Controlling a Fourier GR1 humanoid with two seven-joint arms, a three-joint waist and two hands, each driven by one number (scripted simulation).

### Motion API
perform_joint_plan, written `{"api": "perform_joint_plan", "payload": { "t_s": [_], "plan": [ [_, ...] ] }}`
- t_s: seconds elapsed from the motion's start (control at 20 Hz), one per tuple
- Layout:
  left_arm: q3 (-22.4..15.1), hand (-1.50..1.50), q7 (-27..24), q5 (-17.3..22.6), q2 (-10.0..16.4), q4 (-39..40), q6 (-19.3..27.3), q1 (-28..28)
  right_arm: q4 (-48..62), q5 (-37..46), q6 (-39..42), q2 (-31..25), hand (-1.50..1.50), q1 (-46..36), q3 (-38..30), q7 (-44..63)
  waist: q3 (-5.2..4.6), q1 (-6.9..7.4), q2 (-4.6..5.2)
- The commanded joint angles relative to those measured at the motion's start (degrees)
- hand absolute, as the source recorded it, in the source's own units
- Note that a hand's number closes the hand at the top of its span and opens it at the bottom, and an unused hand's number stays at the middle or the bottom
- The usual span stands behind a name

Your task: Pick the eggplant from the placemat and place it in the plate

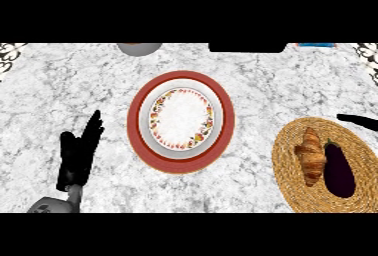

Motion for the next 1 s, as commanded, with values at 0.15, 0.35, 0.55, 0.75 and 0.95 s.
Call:
{"api": "perform_joint_plan", "payload": {
  "t_s": [0.15, 0.35, 0.55, 0.75, 0.95],
  "plan": [
    [2.26, 0.00, -2.03, -0.22, -1.02, 0.10, -2.59, 2.25, 3.73, 7.79, 4.52, 6.38, -1.50, -5.16, 3.02, 4.59, 0.03, -0.09, -0.02],
    [2.86, 0.00, 4.49, -3.35, -1.50, -3.16, -1.78, -0.67, 3.11, 11.18, 5.69, 6.13, -1.50, -1.97, -0.38, 0.50, 0.05, -0.58, -0.12],
    [4.70, 0.00, -0.41, -4.69, -4.33, 2.92, -2.81, -0.69, 6.21, 15.57, 6.88, 10.67, -1.50, -4.55, -0.62, 0.37, 0.03, -0.55, -0.07],
    [3.15, 0.00, 2.15, -7.07, -6.58, 0.94, -1.88, -1.58, 10.17, 19.20, 7.34, 13.22, -1.50, -7.21, -0.63, -0.57, 0.05, -0.34, -0.03],
    [6.96, 0.00, 1.42, -5.93, -4.81, 0.11, -6.13, 0.58, 8.70, 21.29, 7.35, 14.47, -1.50, -3.94, -3.60, -2.59, 0.04, -0.50, -0.09]
  ]
}}
